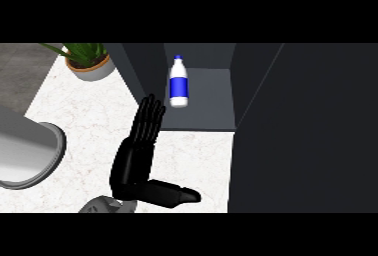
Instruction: Pick up the bottled water, place it into the cabinet and close the cabinet
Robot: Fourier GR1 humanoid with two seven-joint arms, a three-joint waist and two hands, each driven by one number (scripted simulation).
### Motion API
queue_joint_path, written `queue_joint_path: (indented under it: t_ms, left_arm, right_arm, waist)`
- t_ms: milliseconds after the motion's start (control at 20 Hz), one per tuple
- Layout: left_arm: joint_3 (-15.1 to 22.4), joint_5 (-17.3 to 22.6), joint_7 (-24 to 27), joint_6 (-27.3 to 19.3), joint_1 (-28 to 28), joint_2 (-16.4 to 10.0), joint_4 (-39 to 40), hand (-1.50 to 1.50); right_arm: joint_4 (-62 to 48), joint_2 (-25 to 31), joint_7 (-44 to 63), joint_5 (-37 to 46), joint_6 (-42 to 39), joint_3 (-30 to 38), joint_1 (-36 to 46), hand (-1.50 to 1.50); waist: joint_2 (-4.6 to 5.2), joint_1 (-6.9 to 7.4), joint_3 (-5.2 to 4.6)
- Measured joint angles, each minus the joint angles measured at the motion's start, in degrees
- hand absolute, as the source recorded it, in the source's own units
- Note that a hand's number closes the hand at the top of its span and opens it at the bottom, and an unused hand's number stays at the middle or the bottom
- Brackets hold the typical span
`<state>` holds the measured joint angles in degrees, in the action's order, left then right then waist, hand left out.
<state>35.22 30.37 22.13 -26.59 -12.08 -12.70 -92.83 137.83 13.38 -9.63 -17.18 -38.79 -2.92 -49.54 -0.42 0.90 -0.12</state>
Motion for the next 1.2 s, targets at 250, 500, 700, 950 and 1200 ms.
queue_joint_path:
  t_ms: [250,500,700,950,1200]
  left_arm:
    - [0.0,-0.1,1.2,0.7,7.4,-3.9,-6.6,-1.5]
    - [-1.2,0.2,1.8,1.5,11.9,-7.0,-10.8,-1.5]
    - [-2.7,1.2,2.9,3.1,15.5,-9.3,-13.6,-1.5]
    - [-4.7,2.4,4.5,4.5,19.6,-11.1,-16.2,-1.5]
    - [-7.0,4.1,5.2,6.6,23.3,-13.9,-18.5,-1.5]
  right_arm:
    - [0.4,1.2,2.7,1.2,-1.0,-7.0,-0.4,1.5]
    - [0.9,0.2,5.9,4.2,0.5,-15.2,1.7,1.5]
    - [2.5,-1.2,8.2,9.8,2.6,-21.3,3.1,1.5]
    - [4.4,-3.3,13.8,17.3,6.8,-27.2,5.8,1.5]
    - [4.4,-4.9,18.6,19.3,9.1,-30.1,11.9,1.5]
  waist:
    - [0.01,-0.25,-0.03]
    - [0.0,-0.32,-0.1]
    - [-0.12,-0.56,-0.16]
    - [-0.15,-0.35,-0.2]
    - [-0.26,0.23,-0.28]
